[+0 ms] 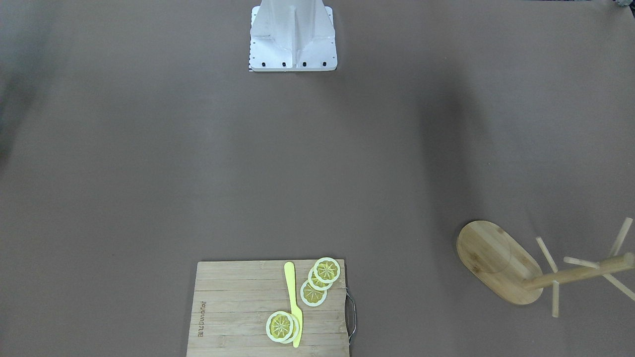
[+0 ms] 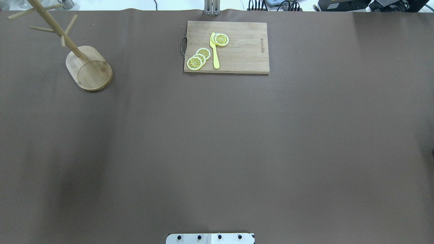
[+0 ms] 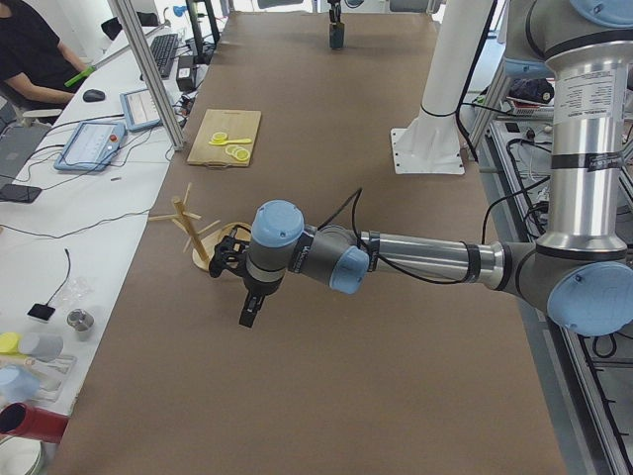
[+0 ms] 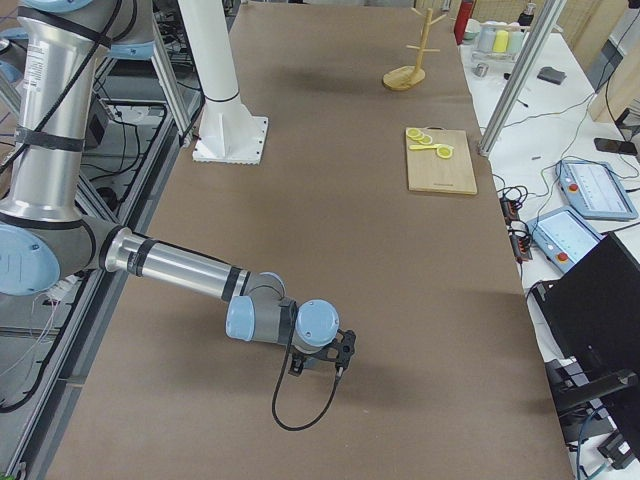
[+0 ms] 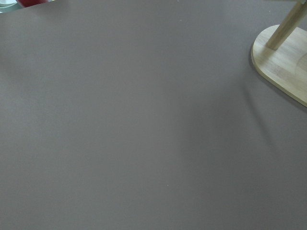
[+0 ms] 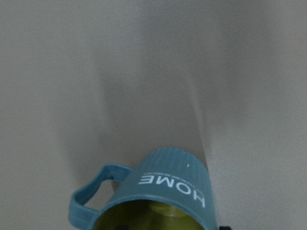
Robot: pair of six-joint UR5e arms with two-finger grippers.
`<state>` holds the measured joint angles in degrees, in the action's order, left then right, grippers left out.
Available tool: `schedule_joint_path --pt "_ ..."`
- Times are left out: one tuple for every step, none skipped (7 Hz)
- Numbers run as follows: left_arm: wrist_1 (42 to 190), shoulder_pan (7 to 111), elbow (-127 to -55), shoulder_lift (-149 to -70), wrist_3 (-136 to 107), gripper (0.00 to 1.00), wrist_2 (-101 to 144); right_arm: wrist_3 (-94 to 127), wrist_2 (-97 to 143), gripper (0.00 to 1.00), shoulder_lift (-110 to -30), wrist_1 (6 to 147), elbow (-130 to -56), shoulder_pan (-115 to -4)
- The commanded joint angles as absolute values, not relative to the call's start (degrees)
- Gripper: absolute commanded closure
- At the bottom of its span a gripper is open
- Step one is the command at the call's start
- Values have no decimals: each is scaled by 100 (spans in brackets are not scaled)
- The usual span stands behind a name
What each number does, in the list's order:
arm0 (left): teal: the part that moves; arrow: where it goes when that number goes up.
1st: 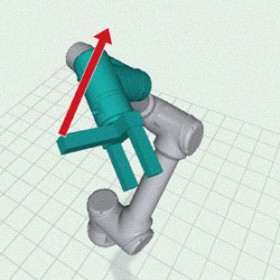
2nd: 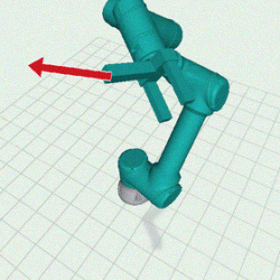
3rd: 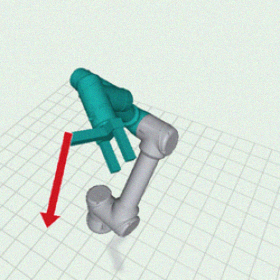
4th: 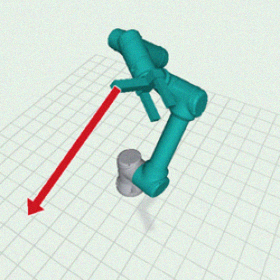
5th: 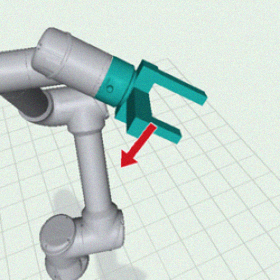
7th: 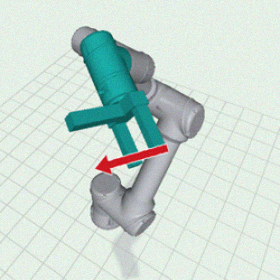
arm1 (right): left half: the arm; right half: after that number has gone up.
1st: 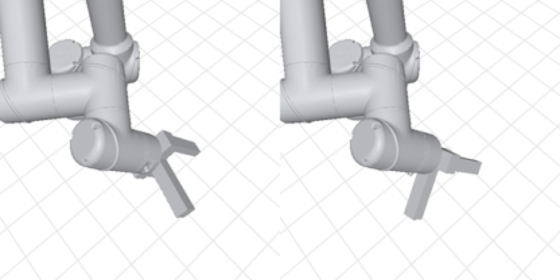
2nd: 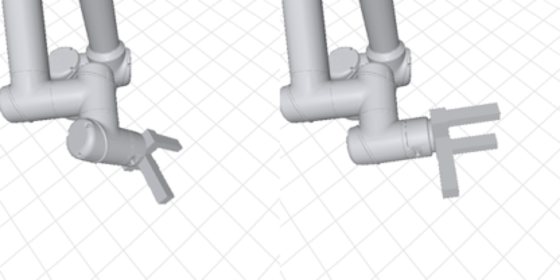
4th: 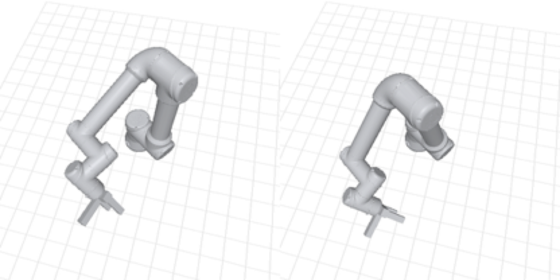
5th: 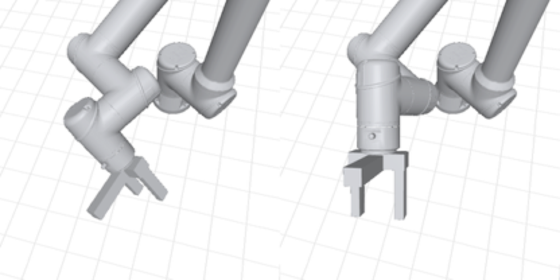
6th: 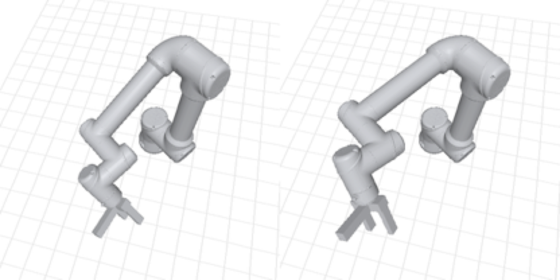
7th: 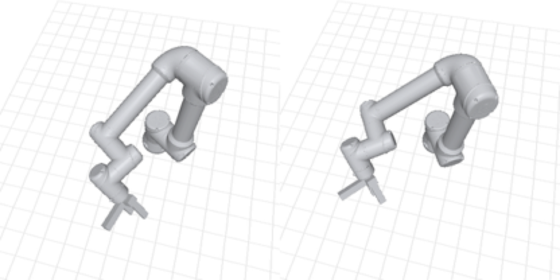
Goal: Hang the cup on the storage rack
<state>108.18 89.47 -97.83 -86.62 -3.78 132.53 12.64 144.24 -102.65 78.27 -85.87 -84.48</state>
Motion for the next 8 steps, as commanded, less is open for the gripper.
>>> schedule_joint_path --pt "10828 8947 -9747 -8675 -378 1 13271 1266 14745 100 -10248 7673 -8578 -8437" --pt "10828 8947 -9756 -8675 -378 1 13263 1257 14765 100 -10239 7664 -8648 -8438" --pt "10828 8947 -9738 -8675 -378 1 13271 1266 14792 100 -10213 7681 -9023 -8455" --pt "10828 8947 -9773 -8657 -378 1 13271 1266 14792 100 -10195 7699 -9496 -8568" --pt "10828 8947 -9782 -8640 -378 1 13271 1300 14818 100 -9952 7769 -10040 -8613" --pt "10828 8947 -9756 -8631 -378 1 13271 1327 14818 100 -9358 7778 -10107 -8587" --pt "10828 8947 -9765 -8622 -378 1 13271 1345 14679 100 -8725 7778 -10116 -8221" --pt "10828 8956 -9799 -8605 -378 1 13280 1414 14373 100 -8110 7865 -10125 -7791"
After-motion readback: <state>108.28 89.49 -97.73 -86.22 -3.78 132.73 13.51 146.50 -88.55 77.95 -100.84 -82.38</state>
